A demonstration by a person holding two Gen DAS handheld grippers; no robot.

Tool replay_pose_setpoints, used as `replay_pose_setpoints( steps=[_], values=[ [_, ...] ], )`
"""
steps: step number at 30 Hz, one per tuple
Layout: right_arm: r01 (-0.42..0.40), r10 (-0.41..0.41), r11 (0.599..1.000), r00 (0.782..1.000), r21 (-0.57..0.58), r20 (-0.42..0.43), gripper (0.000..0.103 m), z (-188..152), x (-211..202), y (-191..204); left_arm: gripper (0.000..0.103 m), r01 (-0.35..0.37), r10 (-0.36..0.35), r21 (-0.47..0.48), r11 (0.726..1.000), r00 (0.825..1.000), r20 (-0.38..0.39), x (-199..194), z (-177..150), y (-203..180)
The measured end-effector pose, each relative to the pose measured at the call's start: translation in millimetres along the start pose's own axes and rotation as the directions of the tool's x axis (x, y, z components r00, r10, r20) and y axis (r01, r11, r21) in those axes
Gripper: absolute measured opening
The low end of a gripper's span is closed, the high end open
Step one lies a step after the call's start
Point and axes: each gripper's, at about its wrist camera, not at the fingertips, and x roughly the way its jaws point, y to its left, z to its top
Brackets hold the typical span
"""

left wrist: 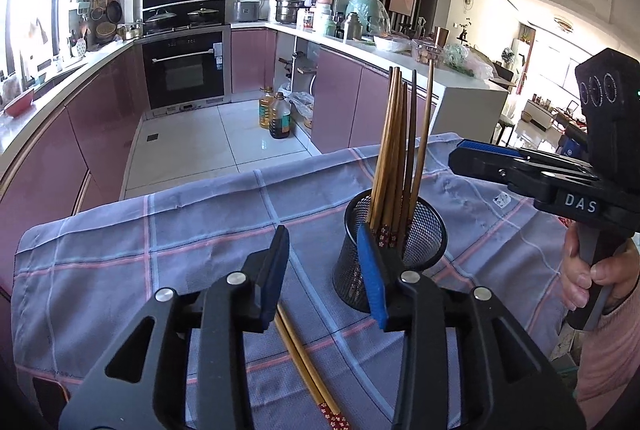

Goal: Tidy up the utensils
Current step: 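Move both grippers back to the last chopsticks lying on the cloth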

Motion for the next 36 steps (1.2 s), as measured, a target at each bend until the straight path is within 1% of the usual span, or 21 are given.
replay_pose_setpoints(
  steps=[2,6,7,10,12,14,15,19,22,25,27,36],
  values=[
    [-0.024,0.025,0.999,1.000,-0.023,0.007,0.035,-4.4,-6.5,9.1,0.041,-0.018,0.018,0.000,1.000,1.000,0.005,-6.8,-5.4,0.1],
    [-0.076,0.076,0.995,0.997,-0.070,-0.005,0.037,-16.3,-12.7,28.4,0.048,-0.058,0.058,0.005,0.998,0.998,0.010,-16.9,-18.0,0.1],
    [-0.090,0.089,0.993,0.996,-0.078,-0.013,0.037,-19.4,-12.9,32.4,0.052,-0.067,0.067,0.004,0.998,0.998,0.011,-19.5,-22.1,1.1],
    [-0.138,0.133,0.986,0.990,-0.094,-0.054,0.038,-33.0,-6.1,46.3,0.058,-0.089,0.089,-0.005,0.996,0.996,0.005,-24.5,-30.5,1.4],
    [-0.163,0.154,0.982,0.983,-0.091,-0.097,0.039,-44.0,4.9,53.7,0.066,-0.102,0.102,-0.018,0.995,0.995,-0.002,-27.4,-40.5,4.8],
    [-0.179,0.166,0.980,0.976,-0.083,-0.143,0.039,-54.2,18.5,59.0,0.068,-0.122,0.121,-0.024,0.992,0.993,-0.015,-28.7,-51.5,8.6],
    [-0.183,0.168,0.980,0.972,-0.081,-0.164,0.039,-60.7,23.8,60.6,0.071,-0.127,0.126,-0.032,0.991,0.992,-0.024,-28.4,-56.7,10.9],
    [-0.200,0.181,0.978,0.951,-0.054,-0.252,0.039,-83.9,51.6,69.2,0.073,-0.161,0.156,-0.068,0.985,0.985,-0.067,-25.8,-77.8,25.4],
    [-0.198,0.179,0.980,0.938,-0.035,-0.297,0.039,-97.1,66.6,72.8,0.073,-0.182,0.174,-0.077,0.980,0.979,-0.103,-23.3,-92.0,34.8],
    [-0.184,0.164,0.983,0.930,-0.029,-0.328,0.039,-105.4,77.6,76.7,0.072,-0.195,0.184,-0.078,0.978,0.974,-0.129,-20.7,-104.0,40.2],
    [-0.183,0.166,0.983,0.925,-0.020,-0.342,0.039,-107.9,81.4,76.5,0.071,-0.198,0.185,-0.083,0.977,0.972,-0.142,-18.0,-110.2,42.5],
    [-0.160,0.133,0.986,0.917,-0.042,-0.376,0.039,-115.3,93.5,86.8,0.068,-0.187,0.167,-0.111,0.976,0.971,-0.169,-11.9,-121.4,48.4]
  ],
)
